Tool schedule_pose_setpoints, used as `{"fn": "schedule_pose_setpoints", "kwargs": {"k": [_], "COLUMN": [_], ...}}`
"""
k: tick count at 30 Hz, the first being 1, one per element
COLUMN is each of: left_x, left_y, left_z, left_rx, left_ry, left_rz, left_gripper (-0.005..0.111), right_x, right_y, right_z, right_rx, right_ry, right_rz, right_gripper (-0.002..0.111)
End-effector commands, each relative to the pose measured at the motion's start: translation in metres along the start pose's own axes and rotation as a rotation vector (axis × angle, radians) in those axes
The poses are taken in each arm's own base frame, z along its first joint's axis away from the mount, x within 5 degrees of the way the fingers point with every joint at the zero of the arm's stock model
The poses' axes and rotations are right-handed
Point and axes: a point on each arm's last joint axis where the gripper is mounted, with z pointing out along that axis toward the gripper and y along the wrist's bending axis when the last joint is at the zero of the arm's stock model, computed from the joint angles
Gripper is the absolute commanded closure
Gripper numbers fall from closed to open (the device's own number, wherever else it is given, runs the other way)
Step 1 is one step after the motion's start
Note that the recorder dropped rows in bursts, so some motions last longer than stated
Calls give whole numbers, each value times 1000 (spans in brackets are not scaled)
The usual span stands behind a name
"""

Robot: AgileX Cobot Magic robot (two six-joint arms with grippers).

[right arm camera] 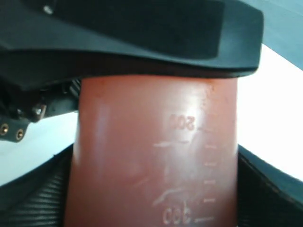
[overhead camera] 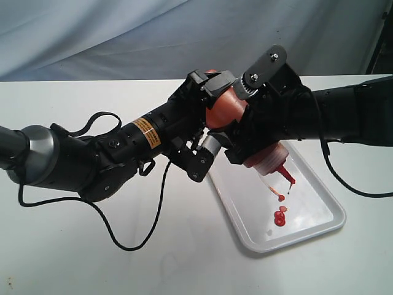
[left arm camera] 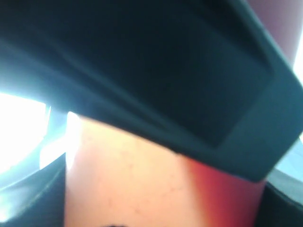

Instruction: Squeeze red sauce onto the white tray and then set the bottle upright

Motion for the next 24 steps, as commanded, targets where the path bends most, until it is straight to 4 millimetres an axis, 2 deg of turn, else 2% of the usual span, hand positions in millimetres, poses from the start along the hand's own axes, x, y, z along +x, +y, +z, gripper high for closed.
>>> {"fn": "schedule_pose_setpoints", "kwargs": {"k": [1, 4, 9, 11, 13, 18, 24], "left_x": [2, 2, 1, 1, 2, 4, 12], "left_y": [16, 16, 15, 14, 14, 13, 12], "left_z": [0, 0, 0, 0, 0, 0, 0], "left_rx": [-100, -100, -79, -74, -73, -64, -63], "left_ry": [33, 33, 30, 29, 33, 55, 135], "left_rz": [-63, -63, -63, -63, -65, -80, -127], "left_gripper": [107, 107, 107, 107, 107, 107, 107], "right_x": [-4, -4, -4, -4, -4, -6, -17], "right_y": [-8, -8, -8, -8, -8, -8, -7], "right_z": [-4, -4, -4, -4, -4, -6, -19], "right_rx": [54, 54, 55, 56, 57, 60, 78], "right_ry": [-11, -11, -10, -9, -8, -15, -58], "right_rz": [34, 15, -17, -17, -17, -19, -36], "right_gripper": [101, 83, 32, 18, 13, 13, 13]}}
